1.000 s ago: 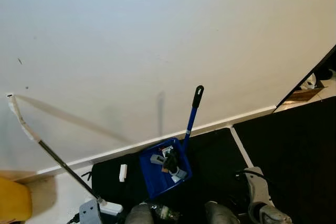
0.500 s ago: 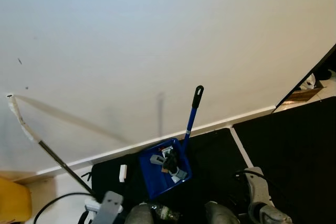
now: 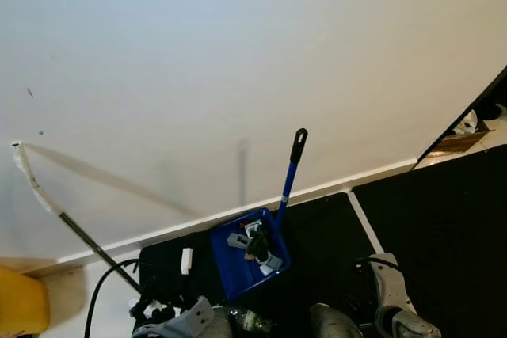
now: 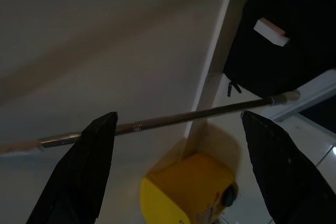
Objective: Sweep floor
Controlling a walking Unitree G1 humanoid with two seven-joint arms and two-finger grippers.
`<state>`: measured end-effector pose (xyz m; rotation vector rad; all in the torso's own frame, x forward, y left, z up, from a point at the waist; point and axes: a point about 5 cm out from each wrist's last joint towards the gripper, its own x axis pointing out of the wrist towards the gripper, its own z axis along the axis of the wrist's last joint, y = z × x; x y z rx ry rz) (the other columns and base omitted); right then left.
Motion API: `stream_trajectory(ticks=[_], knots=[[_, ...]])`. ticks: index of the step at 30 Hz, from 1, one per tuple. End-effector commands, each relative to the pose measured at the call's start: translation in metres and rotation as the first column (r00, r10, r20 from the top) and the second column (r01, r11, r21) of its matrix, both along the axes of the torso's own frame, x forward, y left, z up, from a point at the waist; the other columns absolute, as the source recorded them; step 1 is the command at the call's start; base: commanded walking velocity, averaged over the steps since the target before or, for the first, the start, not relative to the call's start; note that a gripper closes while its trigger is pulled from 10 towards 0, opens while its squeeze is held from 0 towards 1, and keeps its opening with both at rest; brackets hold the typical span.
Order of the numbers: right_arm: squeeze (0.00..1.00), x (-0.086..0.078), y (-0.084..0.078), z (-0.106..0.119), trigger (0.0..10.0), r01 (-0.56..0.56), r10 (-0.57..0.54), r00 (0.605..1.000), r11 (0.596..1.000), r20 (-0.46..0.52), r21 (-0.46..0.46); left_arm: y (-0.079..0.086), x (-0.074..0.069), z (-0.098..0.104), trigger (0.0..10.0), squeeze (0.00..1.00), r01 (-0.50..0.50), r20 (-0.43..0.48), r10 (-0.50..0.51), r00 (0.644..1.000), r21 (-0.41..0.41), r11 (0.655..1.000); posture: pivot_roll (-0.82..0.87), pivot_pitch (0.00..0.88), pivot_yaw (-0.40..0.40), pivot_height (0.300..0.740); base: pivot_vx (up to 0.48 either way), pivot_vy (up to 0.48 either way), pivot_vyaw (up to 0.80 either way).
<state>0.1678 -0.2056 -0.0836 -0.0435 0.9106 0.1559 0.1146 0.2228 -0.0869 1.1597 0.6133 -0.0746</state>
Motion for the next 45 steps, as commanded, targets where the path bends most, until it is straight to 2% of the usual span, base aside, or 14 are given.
stream_trajectory(ticks=[1,2,3,4,5,6,7,10,16,19,23,26,38,45], knots=[[0.0,-0.007,-0.004,-0.003,10.0,0.019,-0.019,0.999,1.0,-0.028,-0.007,0.009,-0.01,-0.001,10.0,0.0,-0.137,-0.01,0.137,0.991,-0.053,0.989,0.11,0.101,-0.028,0.74,0.0,0.0,0.0],[0.0,-0.007,-0.004,-0.003,10.0,0.02,-0.02,0.999,1.0,-0.028,-0.008,0.012,-0.015,-0.002,10.0,0.0,-0.296,-0.011,0.298,0.954,-0.147,0.944,0.11,0.101,-0.028,0.74,0.0,0.0,0.0],[0.0,-0.007,-0.004,-0.003,10.0,0.02,-0.02,0.999,1.0,-0.028,-0.008,0.012,-0.015,-0.002,10.0,0.0,-0.296,-0.011,0.298,0.954,-0.147,0.944,0.11,0.101,-0.028,0.74,0.0,0.0,0.0],[0.0,-0.008,-0.004,-0.003,10.0,0.02,-0.02,0.999,1.0,-0.029,-0.008,0.014,-0.02,-0.003,10.0,0.0,-0.418,-0.009,0.428,0.904,-0.228,0.879,0.12,0.102,-0.03,0.74,0.0,0.0,0.0],[0.0,-0.008,-0.004,-0.003,10.0,0.018,-0.018,0.999,1.0,-0.03,-0.008,0.026,-0.012,0.009,10.0,0.0,-0.451,0.121,0.501,0.857,-0.296,0.842,0.12,0.102,-0.03,0.74,0.0,0.0,0.0],[0.0,-0.008,-0.004,-0.003,10.0,0.018,-0.018,0.999,1.0,-0.03,-0.008,0.026,-0.012,0.009,10.0,0.0,-0.451,0.121,0.501,0.857,-0.296,0.842,0.12,0.102,-0.03,0.74,0.0,0.0,0.0],[0.0,-0.008,-0.004,-0.003,10.0,0.014,-0.015,0.999,1.0,-0.031,-0.008,0.049,0.012,0.042,10.0,0.0,-0.335,0.38,0.444,0.812,-0.319,0.887,0.12,0.102,-0.03,0.74,0.0,0.0,0.0],[0.0,-0.007,-0.004,-0.003,10.0,0.012,-0.012,0.999,1.0,-0.031,-0.008,0.055,0.026,0.061,10.0,0.0,-0.269,0.493,0.398,0.774,-0.313,0.911,0.13,0.102,-0.036,0.74,0.0,0.0,0.0],[0.0,-0.006,-0.003,-0.002,10.0,0.011,-0.011,1.0,1.0,-0.026,-0.006,0.039,0.024,0.049,10.0,0.0,-0.194,0.363,0.314,0.877,-0.332,0.923,0.12,0.101,-0.032,0.74,0.0,0.0,0.0],[0.0,-0.006,-0.003,-0.002,10.0,0.015,-0.015,1.0,1.0,-0.025,-0.007,0.03,0.012,0.036,10.0,0.0,-0.215,0.24,0.329,0.913,-0.403,0.889,0.12,0.101,-0.032,0.74,0.0,0.0,0.0],[0.0,-0.007,-0.004,-0.003,10.0,0.016,-0.016,0.999,1.0,-0.029,-0.009,0.024,-0.005,0.027,10.0,0.0,-0.255,0.12,0.338,0.934,-0.438,0.862,0.12,0.101,-0.032,0.74,0.0,0.0,0.0],[0.0,-0.008,-0.005,-0.003,10.0,0.015,-0.015,0.999,1.0,-0.034,-0.012,0.028,-0.011,0.023,10.0,0.0,-0.344,0.084,0.433,0.898,-0.478,0.808,0.12,0.102,-0.033,0.74,0.0,0.0,0.0],[0.0,-0.006,-0.004,-0.002,10.0,0.005,-0.005,1.0,1.0,-0.029,-0.013,0.021,0.045,0.059,10.0,0.0,-0.25,0.266,0.523,0.809,-0.65,0.718,0.13,0.102,-0.043,0.74,0.0,0.0,0.0],[0.0,-0.005,-0.003,-0.002,10.0,0.0,0.0,1.0,1.0,-0.027,-0.011,-0.009,0.088,0.093,10.0,0.0,-0.074,0.384,0.488,0.784,-0.723,0.687,0.12,0.103,-0.045,0.74,0.0,0.0,0.0]])
